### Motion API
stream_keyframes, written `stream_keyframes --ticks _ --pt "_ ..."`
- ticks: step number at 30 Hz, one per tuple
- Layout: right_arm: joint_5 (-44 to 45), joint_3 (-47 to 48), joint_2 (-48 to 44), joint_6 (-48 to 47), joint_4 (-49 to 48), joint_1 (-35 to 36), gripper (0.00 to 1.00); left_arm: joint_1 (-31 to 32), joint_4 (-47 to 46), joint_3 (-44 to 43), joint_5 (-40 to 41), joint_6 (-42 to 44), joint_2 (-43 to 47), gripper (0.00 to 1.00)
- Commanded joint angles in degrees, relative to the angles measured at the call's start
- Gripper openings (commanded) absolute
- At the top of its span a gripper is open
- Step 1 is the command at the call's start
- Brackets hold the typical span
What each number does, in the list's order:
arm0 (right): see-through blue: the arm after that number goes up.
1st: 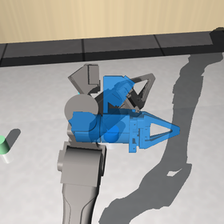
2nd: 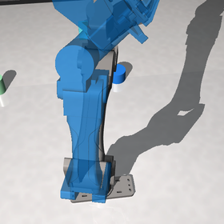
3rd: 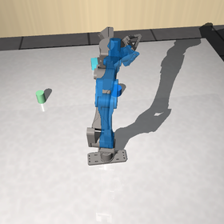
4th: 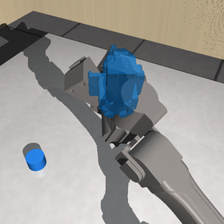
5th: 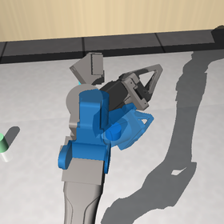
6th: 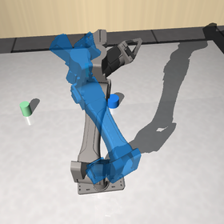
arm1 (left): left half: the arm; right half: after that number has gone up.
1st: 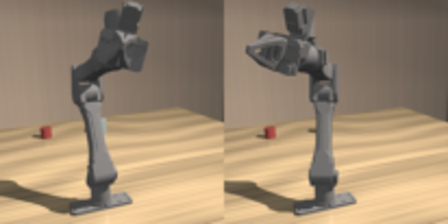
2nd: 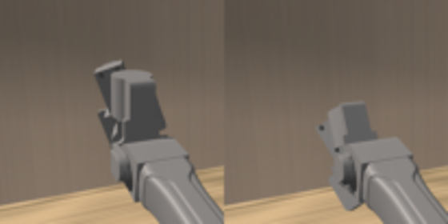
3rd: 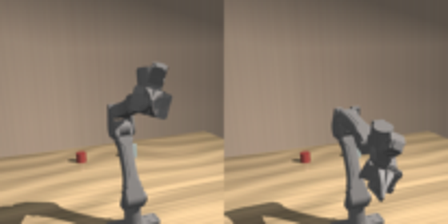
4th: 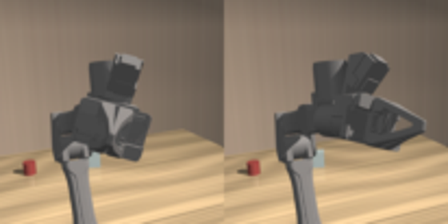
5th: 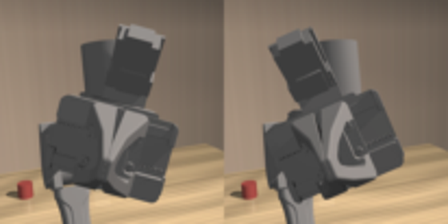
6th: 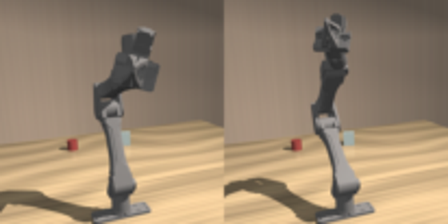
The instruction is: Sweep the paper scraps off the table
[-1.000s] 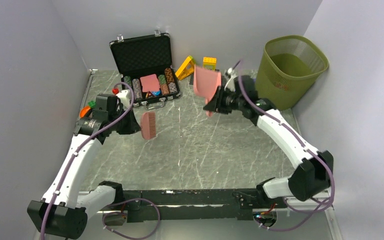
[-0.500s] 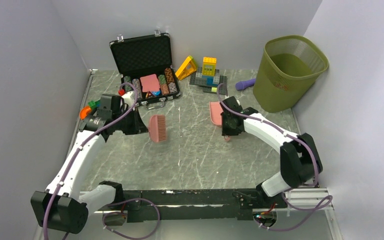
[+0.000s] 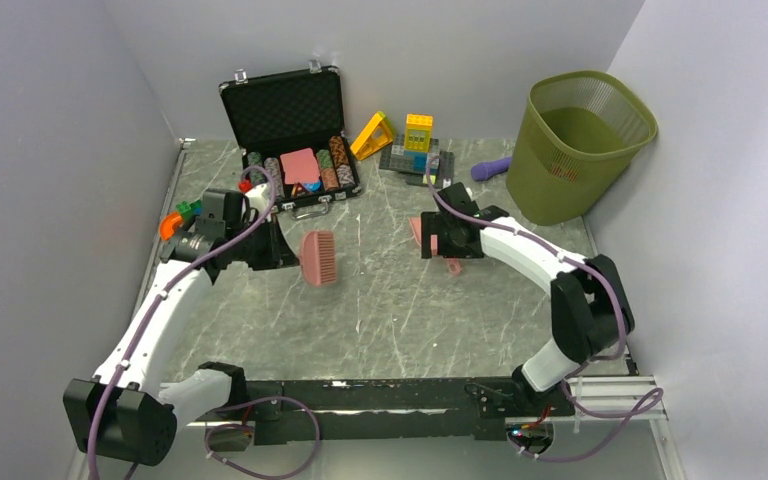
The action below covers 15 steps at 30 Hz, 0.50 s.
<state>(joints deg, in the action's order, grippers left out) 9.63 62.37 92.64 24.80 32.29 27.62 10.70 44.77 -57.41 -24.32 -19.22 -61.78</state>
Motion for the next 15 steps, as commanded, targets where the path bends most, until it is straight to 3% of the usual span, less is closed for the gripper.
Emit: stream_keyframes --ticks 1,7,15 --pt "0.92 -2.0 -6.97 -0.03 -1.84 -0.06 0.94 -0.15 -5.18 1.13 -4.23 -2.17 -0.11 0.0" --pt "1.71 -9.33 -17.29 0.34 -3.49 -0.02 0.92 0.09 -22.83 6.5 -17.64 -15.01 -3.33 0.0" --pt "4.65 -10.26 -27.24 0.84 -0.85 -0.02 0.92 2.05 -40.0 5.67 -18.61 -27.04 -12.98 0.0"
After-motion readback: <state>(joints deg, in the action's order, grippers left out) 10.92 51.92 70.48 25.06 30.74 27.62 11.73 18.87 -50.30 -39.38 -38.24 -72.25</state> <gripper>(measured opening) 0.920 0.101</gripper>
